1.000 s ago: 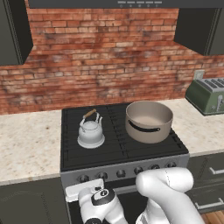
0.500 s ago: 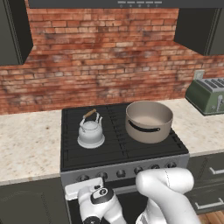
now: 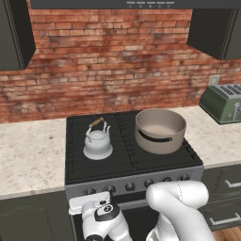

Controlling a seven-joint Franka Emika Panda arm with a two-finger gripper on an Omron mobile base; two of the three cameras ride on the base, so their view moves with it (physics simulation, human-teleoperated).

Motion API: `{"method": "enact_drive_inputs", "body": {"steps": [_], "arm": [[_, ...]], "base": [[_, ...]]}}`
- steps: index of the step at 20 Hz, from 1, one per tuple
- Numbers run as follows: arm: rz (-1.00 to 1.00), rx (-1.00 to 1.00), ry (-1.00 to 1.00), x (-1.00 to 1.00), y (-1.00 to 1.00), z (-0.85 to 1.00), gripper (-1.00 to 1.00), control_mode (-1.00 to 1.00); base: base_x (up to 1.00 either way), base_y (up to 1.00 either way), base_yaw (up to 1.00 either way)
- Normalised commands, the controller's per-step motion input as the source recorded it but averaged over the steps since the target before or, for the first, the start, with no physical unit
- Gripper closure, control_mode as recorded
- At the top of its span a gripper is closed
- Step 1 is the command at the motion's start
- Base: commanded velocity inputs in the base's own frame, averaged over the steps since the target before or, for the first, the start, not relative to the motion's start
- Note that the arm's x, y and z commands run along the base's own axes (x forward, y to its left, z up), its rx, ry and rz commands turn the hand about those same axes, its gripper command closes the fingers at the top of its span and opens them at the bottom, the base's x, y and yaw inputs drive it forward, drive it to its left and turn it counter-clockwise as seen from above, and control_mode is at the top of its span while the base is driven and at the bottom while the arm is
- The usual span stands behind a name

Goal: Pick the kettle from the counter and place it on a stove burner. Then turn the burner on.

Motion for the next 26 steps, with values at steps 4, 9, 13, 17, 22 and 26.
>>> {"method": "enact_drive_inputs", "body": {"steps": [4, 9, 13, 17, 22, 26], "arm": [[0.0, 0.0, 0.0, 0.0, 0.0, 0.0, 1.0, -1.0], [0.0, 0.0, 0.0, 0.0, 0.0, 0.0, 1.0, -1.0], [0.09, -0.02, 0.0, -0.03, 0.0, 0.0, 1.0, -1.0], [0.34, -0.13, 0.0, -0.11, 0.0, -0.2, 1.0, -1.0], [0.48, -0.17, 0.02, -0.15, 0.0, -0.39, 1.0, -1.0], [0.52, -0.18, 0.08, -0.12, 0.0, -0.5, 1.0, -1.0]], "base": [[0.0, 0.0, 0.0], [0.0, 0.0, 0.0], [0.0, 0.0, 0.0], [0.0, 0.0, 0.0], [0.0, 0.0, 0.0], [0.0, 0.0, 0.0]]}}
